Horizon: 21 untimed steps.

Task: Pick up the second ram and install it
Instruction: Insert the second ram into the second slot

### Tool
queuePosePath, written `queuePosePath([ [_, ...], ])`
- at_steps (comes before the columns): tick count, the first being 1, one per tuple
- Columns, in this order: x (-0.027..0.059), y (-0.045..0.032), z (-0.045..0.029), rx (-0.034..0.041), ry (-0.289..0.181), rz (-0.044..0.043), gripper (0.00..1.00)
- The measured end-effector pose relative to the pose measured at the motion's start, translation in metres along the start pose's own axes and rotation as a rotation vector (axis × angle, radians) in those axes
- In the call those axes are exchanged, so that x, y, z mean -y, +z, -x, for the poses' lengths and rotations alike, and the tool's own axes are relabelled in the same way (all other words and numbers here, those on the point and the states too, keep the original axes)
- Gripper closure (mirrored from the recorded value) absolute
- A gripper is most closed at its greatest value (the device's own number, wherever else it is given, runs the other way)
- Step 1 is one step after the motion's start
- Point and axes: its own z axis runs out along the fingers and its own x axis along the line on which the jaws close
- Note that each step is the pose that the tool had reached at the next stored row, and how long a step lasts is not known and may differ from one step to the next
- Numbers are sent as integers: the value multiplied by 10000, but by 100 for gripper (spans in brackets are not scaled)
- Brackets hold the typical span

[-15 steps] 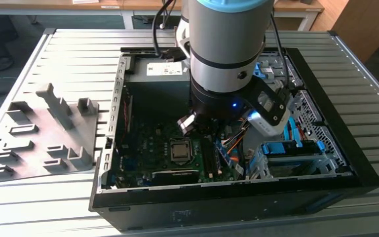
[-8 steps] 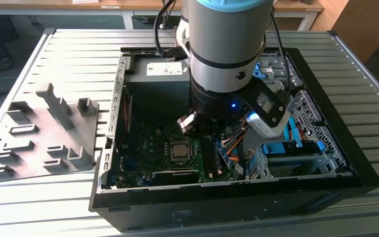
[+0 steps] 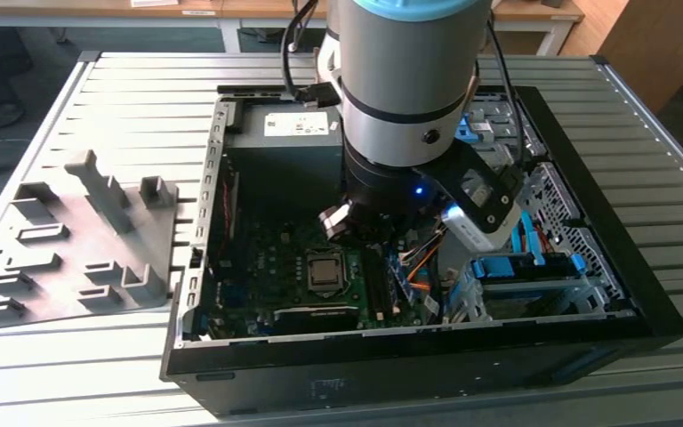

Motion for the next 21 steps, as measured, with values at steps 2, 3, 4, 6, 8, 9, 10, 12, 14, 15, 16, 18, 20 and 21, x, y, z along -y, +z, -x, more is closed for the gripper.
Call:
queuePosePath([
  [2, 0, 1, 0, 7, 131, -15, 86],
  [3, 0, 1, 0, 10, 193, -22, 86],
  [4, 0, 2, 0, 14, 256, -30, 86],
  [6, 0, 2, 0, 19, 369, -43, 86],
  [8, 0, 4, 0, 25, 479, -55, 86],
  [9, -3, 7, 0, 29, 551, -65, 86],
  [10, -5, 10, 0, 32, 598, -65, 86],
  [12, -15, 19, 3, -24, 665, -63, 86],
  [14, -39, 35, 9, -178, 724, -25, 86],
  [15, -53, 43, 13, -264, 758, -8, 86],
  [16, -63, 51, 15, -336, 796, 7, 86],
  [18, -77, 68, 18, -466, 910, 29, 86],
  [20, -85, 85, 18, -600, 1074, 51, 86],
  [21, -88, 92, 18, -670, 1175, 57, 86],
])
